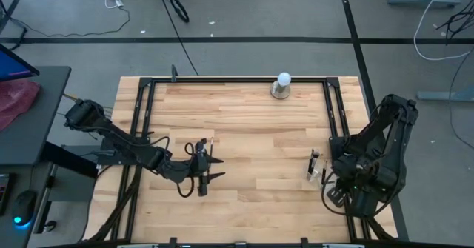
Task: Put items in baskets/containers
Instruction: Put the black highlighter brush into the transparent organizer, then put the black eyebrow brush into the transparent organizer
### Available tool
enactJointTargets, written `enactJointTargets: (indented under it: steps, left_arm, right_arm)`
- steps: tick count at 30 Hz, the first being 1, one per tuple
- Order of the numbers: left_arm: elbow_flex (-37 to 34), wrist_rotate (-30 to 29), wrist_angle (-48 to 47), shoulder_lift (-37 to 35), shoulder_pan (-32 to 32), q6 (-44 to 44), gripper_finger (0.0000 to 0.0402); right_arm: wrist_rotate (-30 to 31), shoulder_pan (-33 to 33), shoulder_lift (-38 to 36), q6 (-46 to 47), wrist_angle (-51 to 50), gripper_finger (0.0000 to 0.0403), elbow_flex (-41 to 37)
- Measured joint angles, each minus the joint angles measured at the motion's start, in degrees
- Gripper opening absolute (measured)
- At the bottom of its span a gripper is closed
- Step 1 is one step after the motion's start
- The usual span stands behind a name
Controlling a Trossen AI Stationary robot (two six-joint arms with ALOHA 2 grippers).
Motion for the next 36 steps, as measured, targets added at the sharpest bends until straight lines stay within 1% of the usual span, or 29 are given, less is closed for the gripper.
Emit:
enactJointTargets:
  steps: [5, 7, 12, 16, 19, 21, 25, 29, 32, 34, 36]
  left_arm:
    - [0.0, 0.0, 0.01, 0.0, 0.0, -0.02, 0.0202]
    - [0.0, 0.0, 0.02, 0.0, 0.0, 0.0, 0.0202]
    - [0.0, 0.04, 0.09, 0.0, 0.0, -0.04, 0.0202]
    - [0.0, 0.07, 0.11, 0.0, 0.0, -0.07, 0.0202]
    - [0.0, 0.07, 0.11, 0.0, -0.2, -0.33, 0.0202]
    - [0.0, 0.07, 0.1, 0.0, -0.2, -0.36, 0.0202]
    - [0.0, 0.09, 0.09, 0.0, -0.2, -0.39, 0.0202]
    - [0.0, 0.09, 0.09, 0.0, -0.2, -0.39, 0.0202]
    - [0.0, 0.09, 0.07, 0.0, -0.2, -0.39, 0.0202]
    - [0.0, 0.09, -0.06, 0.0, -0.18, -0.42, 0.0202]
    - [0.0, 0.06, -0.55, 0.0, -0.12, -0.94, 0.0202]
  right_arm:
    - [-3.82, -2.28, -0.06, -1.39, 0.59, 0.001, -3.26]
    - [-3.85, -3.76, -0.41, -4.64, 2.77, 0.001, -5.13]
    - [-4.73, -9.31, -3.46, -14.05, 11.9, 0.001, -10.51]
    - [-7.13, -13.11, -6.4, -19.32, 12.69, 0.0019, -14.68]
    - [-8.55, -15.54, -9.19, -21.64, 13.0, 0.0039, -16.85]
    - [-8.16, -16.77, -11.27, -22.25, 13.15, 0.0058, -17.72]
    - [-6.7, -18.3, -14.98, -22.44, 11.31, 0.0108, -18.03]
    - [-6.5, -19.12, -17.87, -22.34, 8.7, 0.0161, -18.03]
    - [-4.98, -19.94, -19.52, -21.01, 8.18, 0.0187, -18.03]
    - [-2.5, -20.32, -20.02, -20.77, 10.41, 0.0196, -18.03]
    - [0.12, -20.67, -19.99, -22.75, 16.04, 0.0198, -18.03]
